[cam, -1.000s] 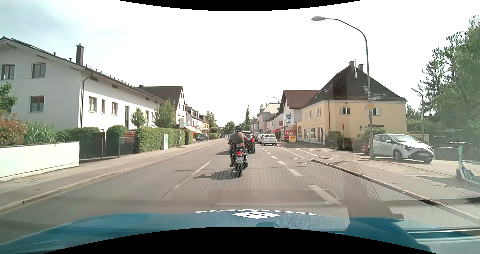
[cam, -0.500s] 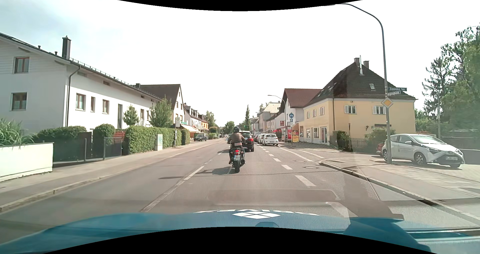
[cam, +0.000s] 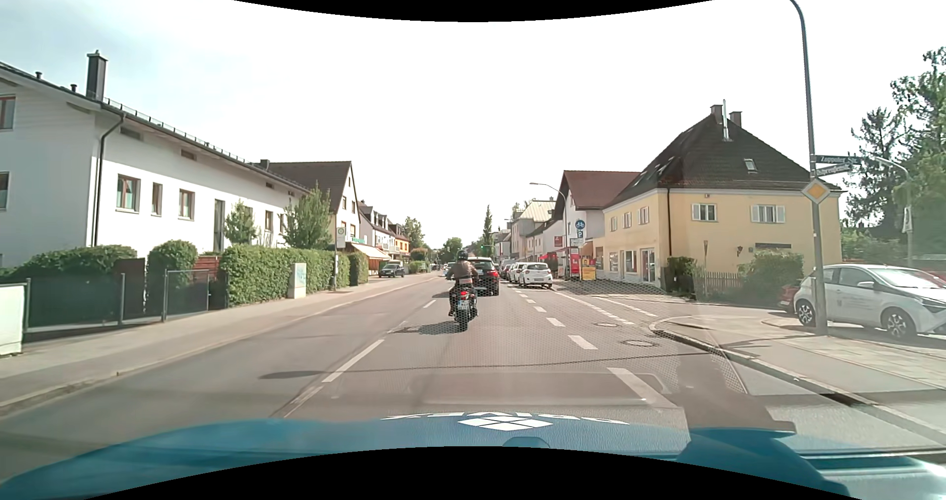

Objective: Follow the waypoints while adhering to traffic rules and regulations

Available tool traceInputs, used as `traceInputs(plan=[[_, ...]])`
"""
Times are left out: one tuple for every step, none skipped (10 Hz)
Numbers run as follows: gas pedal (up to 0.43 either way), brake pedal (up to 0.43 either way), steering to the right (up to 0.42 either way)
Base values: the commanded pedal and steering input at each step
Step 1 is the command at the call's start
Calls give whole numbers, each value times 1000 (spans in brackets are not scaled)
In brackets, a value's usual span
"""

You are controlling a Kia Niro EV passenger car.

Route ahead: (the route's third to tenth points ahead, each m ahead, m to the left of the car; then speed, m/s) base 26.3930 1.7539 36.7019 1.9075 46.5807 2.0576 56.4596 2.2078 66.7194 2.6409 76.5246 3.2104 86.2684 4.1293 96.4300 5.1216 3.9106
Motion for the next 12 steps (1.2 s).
traceInputs(plan=[[177, 0, -3], [177, 0, -3], [177, 0, -3], [177, 0, -3], [177, 0, -3], [177, 0, -3], [177, 0, -3], [177, 0, -4], [177, 0, -4], [177, 0, -4], [177, 0, -5], [177, 0, -4]])
